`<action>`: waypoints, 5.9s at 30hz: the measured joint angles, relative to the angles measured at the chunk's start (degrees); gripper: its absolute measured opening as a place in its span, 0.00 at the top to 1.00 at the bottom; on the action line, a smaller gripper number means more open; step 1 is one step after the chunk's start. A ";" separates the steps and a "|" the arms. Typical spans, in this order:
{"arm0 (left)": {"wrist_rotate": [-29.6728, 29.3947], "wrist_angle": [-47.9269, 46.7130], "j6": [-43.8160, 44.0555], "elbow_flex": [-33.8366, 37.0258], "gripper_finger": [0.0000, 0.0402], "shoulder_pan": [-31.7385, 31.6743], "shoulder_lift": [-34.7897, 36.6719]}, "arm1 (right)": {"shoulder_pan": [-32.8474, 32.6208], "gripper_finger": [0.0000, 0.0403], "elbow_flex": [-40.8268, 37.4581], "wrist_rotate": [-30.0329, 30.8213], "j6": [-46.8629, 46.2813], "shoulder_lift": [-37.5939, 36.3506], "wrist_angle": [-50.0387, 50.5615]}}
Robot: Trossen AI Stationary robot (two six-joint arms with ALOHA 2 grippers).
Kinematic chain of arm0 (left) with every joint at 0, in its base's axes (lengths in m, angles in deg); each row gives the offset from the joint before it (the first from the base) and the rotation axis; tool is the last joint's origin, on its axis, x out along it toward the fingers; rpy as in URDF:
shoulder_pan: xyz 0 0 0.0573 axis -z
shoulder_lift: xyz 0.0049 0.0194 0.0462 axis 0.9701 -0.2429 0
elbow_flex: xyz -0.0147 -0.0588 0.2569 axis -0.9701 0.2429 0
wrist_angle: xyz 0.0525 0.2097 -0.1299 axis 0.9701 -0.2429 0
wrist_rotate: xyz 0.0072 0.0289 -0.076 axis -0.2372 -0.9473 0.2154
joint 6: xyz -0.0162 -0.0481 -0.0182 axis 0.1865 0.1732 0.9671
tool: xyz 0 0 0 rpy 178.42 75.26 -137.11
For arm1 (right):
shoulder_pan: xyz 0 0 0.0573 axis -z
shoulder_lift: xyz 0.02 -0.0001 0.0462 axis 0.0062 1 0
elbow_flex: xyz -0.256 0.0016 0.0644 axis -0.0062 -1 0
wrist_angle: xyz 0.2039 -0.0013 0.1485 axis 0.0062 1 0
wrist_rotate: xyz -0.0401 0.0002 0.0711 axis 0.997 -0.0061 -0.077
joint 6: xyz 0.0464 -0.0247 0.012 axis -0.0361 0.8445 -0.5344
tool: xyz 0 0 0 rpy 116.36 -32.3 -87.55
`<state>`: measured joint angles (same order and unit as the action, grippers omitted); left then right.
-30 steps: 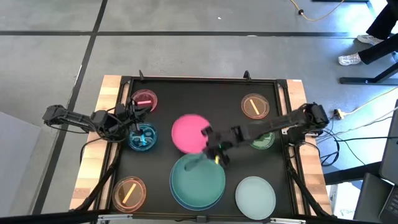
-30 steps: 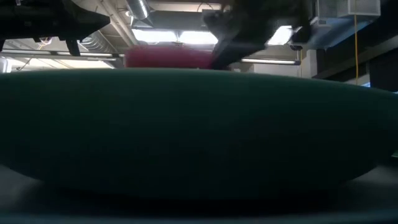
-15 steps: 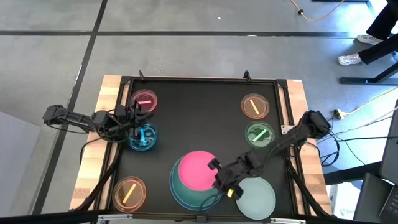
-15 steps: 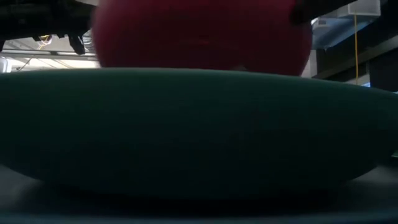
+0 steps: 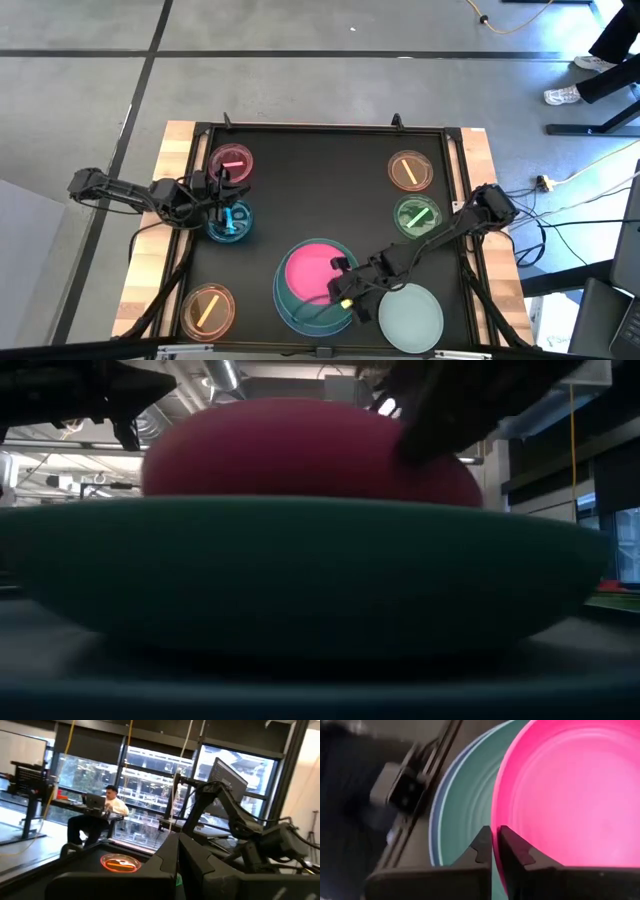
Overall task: Stack plastic plates
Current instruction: Stack the pink plate on top of the dark green plate, then stack the white plate on top of the pink plate, then stack the light green plate on top of the white plate
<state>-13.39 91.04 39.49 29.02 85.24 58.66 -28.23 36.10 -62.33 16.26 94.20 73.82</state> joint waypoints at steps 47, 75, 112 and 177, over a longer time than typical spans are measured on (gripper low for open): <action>2.45 0.07 0.04 0.07 0.98 0.00 0.00 | -17.70 0.60 -25.11 6.46 -49.40 -26.01 30.10; 2.37 -0.59 0.01 0.09 0.98 -0.02 0.00 | -18.21 0.97 -34.63 7.66 -50.45 -25.66 15.37; 2.39 -0.76 0.17 0.09 0.98 -0.02 0.01 | 3.70 0.98 -21.75 28.17 -39.28 -15.72 -12.10; 2.54 -1.42 1.50 0.07 0.98 0.00 0.02 | 10.63 0.61 -30.23 26.12 -41.27 -18.67 35.87</action>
<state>-10.85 89.62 40.99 29.09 85.24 58.68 -17.60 5.88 -36.21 -25.02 75.54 109.69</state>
